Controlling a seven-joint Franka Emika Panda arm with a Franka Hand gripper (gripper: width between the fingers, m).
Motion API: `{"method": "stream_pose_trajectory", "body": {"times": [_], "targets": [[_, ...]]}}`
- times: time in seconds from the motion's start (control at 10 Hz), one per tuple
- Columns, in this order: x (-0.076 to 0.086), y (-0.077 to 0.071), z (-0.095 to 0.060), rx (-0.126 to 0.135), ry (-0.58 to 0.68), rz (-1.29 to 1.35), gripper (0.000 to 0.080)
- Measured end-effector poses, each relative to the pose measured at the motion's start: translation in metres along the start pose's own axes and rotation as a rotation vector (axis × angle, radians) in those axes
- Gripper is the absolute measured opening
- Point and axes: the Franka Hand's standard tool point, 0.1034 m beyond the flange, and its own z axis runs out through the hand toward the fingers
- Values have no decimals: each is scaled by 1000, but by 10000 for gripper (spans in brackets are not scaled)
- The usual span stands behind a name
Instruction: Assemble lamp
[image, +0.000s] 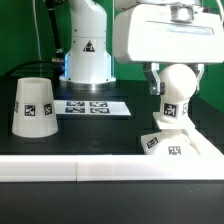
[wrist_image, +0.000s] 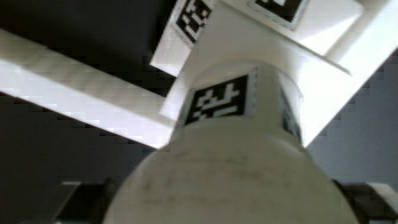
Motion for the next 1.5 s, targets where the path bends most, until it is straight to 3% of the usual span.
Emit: {"method": "stream_pose_trajectory", "body": {"times": [0.2, 0.6, 1.5], "targets": [[1, -2, -1, 0, 18, 190, 576], [-7, -9, 4, 36, 5, 608, 576], [-7, -11, 1, 74, -9, 1064, 576]]}}
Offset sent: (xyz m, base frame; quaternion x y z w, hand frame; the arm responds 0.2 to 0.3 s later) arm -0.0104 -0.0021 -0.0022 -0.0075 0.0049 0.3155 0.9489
